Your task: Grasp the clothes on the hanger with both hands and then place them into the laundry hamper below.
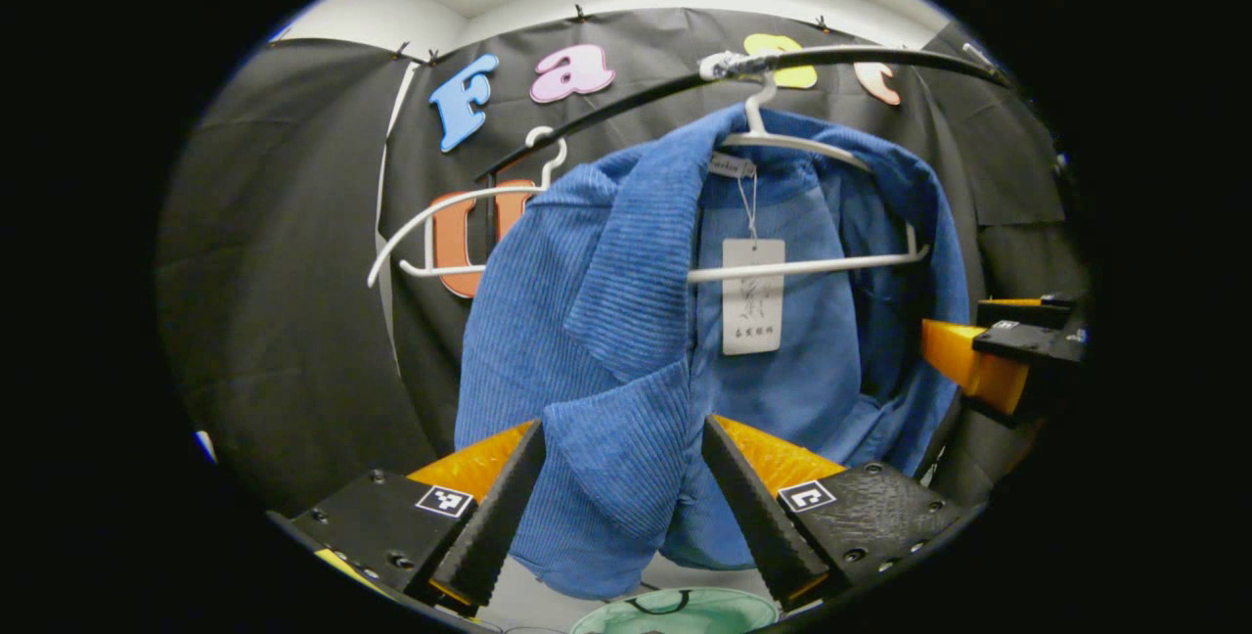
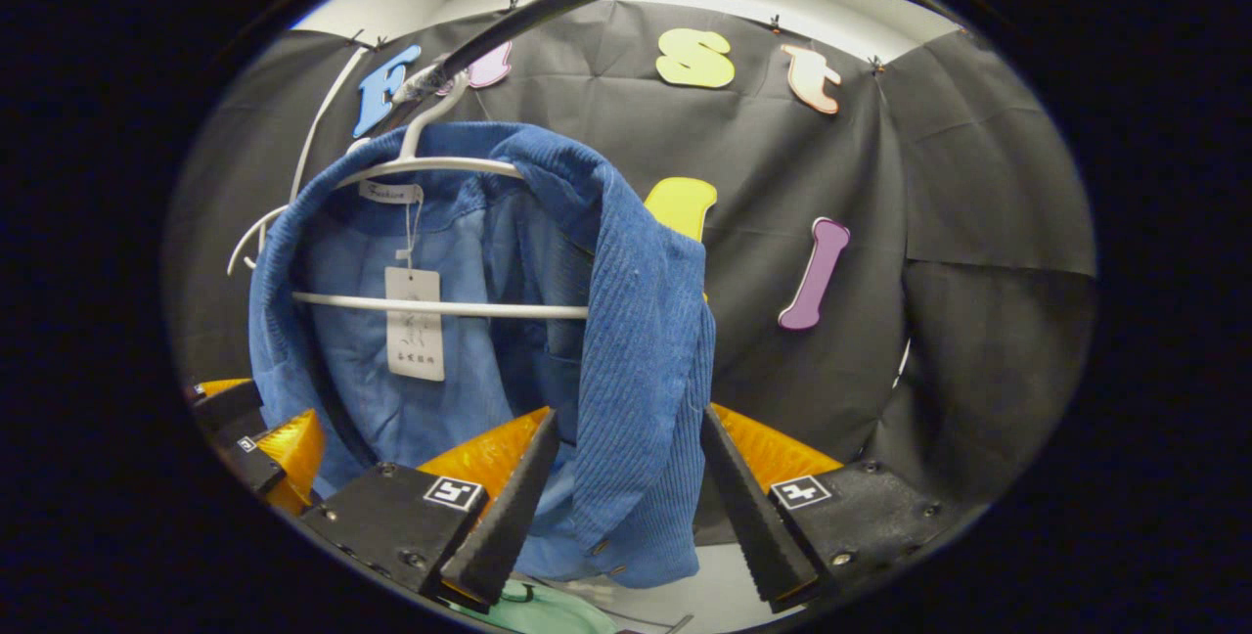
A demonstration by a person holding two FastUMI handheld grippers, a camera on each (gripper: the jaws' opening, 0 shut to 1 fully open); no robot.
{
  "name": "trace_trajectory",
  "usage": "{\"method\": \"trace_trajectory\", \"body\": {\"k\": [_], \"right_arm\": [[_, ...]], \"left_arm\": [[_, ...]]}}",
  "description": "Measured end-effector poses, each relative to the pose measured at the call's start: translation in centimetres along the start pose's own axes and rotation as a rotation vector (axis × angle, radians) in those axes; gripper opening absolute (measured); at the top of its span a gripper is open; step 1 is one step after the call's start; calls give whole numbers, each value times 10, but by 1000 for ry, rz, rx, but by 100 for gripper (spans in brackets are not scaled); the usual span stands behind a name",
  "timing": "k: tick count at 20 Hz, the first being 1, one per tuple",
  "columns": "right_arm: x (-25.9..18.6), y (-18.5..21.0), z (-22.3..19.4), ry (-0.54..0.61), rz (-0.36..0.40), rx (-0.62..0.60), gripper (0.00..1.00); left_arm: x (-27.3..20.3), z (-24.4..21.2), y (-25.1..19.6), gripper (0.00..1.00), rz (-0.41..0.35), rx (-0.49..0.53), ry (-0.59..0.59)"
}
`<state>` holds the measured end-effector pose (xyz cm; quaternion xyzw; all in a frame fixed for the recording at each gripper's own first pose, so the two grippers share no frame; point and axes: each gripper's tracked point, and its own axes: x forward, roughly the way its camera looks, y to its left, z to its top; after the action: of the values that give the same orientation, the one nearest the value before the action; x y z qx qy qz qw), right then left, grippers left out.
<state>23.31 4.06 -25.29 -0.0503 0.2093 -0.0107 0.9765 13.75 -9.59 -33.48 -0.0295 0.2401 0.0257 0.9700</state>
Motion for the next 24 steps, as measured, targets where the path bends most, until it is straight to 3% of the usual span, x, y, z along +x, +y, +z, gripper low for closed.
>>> {"method": "trace_trajectory", "body": {"k": [4, 5, 9, 10, 12, 16, 17, 18, 24], "right_arm": [[16, -2, -4, 11, 27, 9, 82], [18, -3, -6, 17, 36, 5, 78], [23, -12, -9, 22, 50, 23, 59], [26, -16, -10, 23, 43, 32, 49], [32, -27, -15, 45, 33, 59, 34], [32, -35, -10, 38, 78, 139, 15], [31, -39, -8, 36, 81, 159, 14], [33, -42, -4, 37, 81, 184, 12], [31, -66, 16, 18, 75, 289, 10]], "left_arm": [[14, -4, 0, 99, 42, 1, 7], [18, -6, 1, 95, 54, 3, 8], [32, -12, 8, 54, 96, -11, 46], [34, -15, 13, 43, 116, -12, 67], [37, -21, 15, 8, 121, -31, 102], [31, -13, 19, 10, 85, -145, 110], [27, -9, 25, 10, 94, -162, 105], [26, -6, 30, 2, 93, -182, 105], [13, 31, 62, 2, 101, -248, 66]]}}
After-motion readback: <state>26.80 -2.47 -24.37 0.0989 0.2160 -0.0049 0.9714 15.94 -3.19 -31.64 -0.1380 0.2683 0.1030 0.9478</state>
